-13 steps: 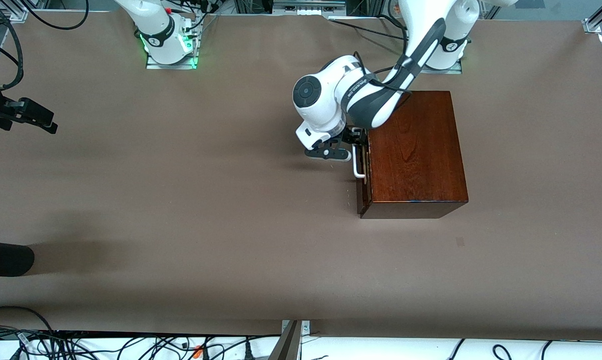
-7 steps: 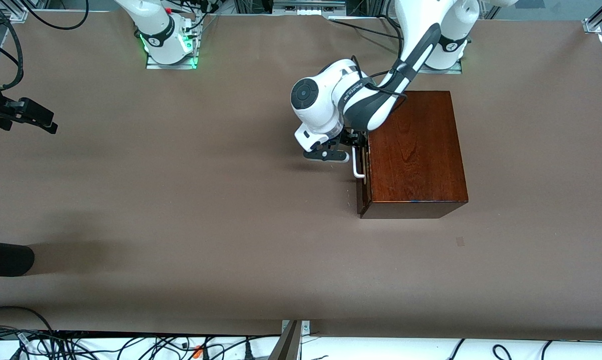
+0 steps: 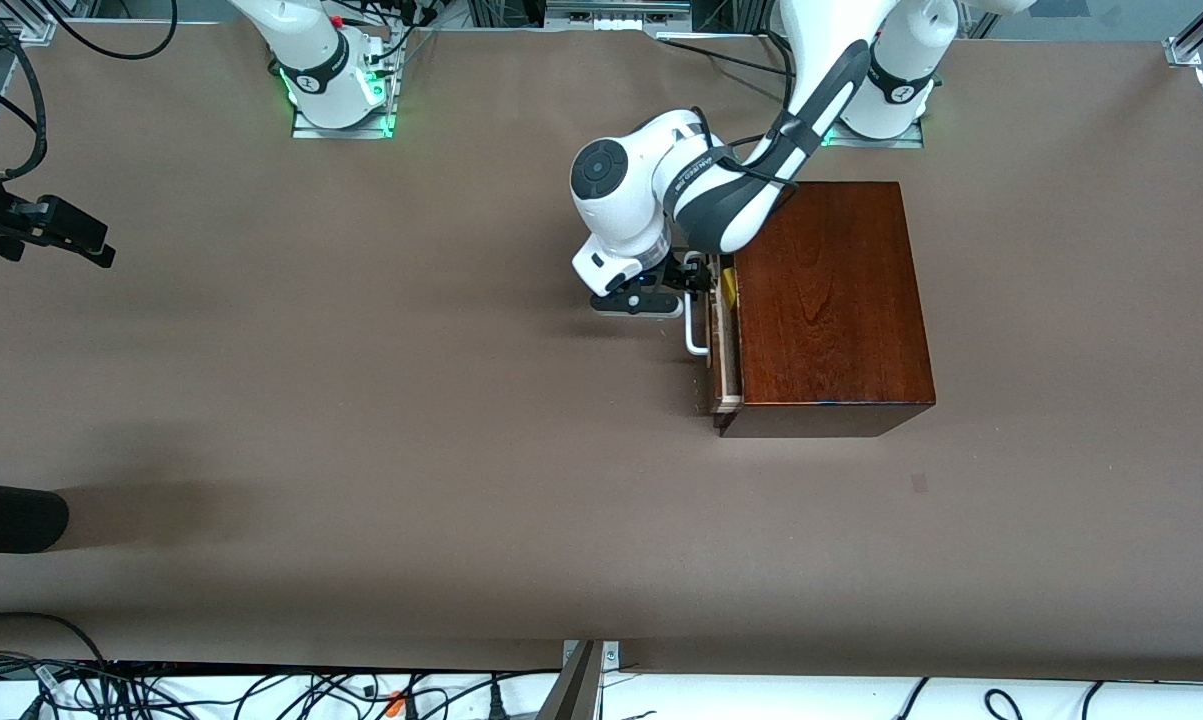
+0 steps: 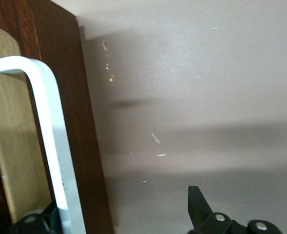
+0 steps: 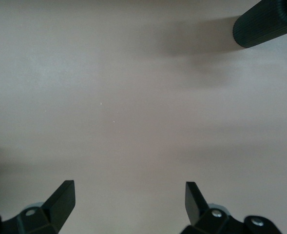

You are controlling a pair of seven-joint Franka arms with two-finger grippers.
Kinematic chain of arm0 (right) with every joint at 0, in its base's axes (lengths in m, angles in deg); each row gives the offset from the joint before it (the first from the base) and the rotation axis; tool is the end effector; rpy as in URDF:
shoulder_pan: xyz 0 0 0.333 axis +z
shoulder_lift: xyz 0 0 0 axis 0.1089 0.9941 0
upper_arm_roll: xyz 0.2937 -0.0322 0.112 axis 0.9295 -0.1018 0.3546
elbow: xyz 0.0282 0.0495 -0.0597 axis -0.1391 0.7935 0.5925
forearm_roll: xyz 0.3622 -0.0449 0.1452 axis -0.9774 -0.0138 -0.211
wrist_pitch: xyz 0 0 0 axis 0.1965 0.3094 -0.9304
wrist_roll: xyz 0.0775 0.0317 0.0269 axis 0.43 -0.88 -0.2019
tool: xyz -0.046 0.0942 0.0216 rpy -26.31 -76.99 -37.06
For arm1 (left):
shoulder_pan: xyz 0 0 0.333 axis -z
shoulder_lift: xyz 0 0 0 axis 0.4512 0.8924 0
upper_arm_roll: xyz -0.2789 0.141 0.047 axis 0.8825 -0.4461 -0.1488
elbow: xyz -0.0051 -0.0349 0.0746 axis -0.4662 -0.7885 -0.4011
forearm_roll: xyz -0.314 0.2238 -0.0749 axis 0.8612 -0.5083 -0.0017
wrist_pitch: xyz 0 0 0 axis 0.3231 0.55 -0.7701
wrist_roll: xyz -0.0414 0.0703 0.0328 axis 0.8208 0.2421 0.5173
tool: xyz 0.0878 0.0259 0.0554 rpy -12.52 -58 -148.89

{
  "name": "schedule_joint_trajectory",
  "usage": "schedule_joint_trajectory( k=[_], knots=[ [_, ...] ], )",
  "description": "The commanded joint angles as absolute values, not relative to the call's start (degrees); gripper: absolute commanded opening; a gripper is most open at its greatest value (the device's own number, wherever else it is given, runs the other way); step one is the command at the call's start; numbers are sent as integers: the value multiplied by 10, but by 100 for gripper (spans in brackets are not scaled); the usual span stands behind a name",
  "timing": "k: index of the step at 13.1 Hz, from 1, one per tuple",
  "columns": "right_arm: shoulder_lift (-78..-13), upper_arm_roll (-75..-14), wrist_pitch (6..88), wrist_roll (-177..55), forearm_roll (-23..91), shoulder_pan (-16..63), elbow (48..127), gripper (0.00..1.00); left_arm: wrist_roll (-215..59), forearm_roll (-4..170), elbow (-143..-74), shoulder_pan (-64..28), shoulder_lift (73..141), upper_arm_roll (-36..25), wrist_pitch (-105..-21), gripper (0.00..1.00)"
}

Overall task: Open drawer, take yellow block, close drawer
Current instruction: 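Pull the drawer handle outward with the left gripper to open it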

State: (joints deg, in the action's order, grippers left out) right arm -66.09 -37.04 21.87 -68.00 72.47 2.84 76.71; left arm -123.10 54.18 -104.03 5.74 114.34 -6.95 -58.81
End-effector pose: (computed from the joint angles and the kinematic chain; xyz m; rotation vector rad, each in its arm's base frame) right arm 0.5719 -0.0156 0.6138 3.1088 -0.0858 -0.0092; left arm 0.4576 -0.4718 0.2719 -2.8799 0.1672 0.0487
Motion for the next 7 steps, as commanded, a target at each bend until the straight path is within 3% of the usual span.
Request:
schedule_joint_trajectory(
  k=[1,7],
  knots=[
    [-662,-373,210,-679,718,29,763,100,-1236,555,-1019,71,1163,-70,-632,100],
    [-662,-373,210,-682,718,29,763,100,-1236,577,-993,85,1188,-70,-676,100]
  ],
)
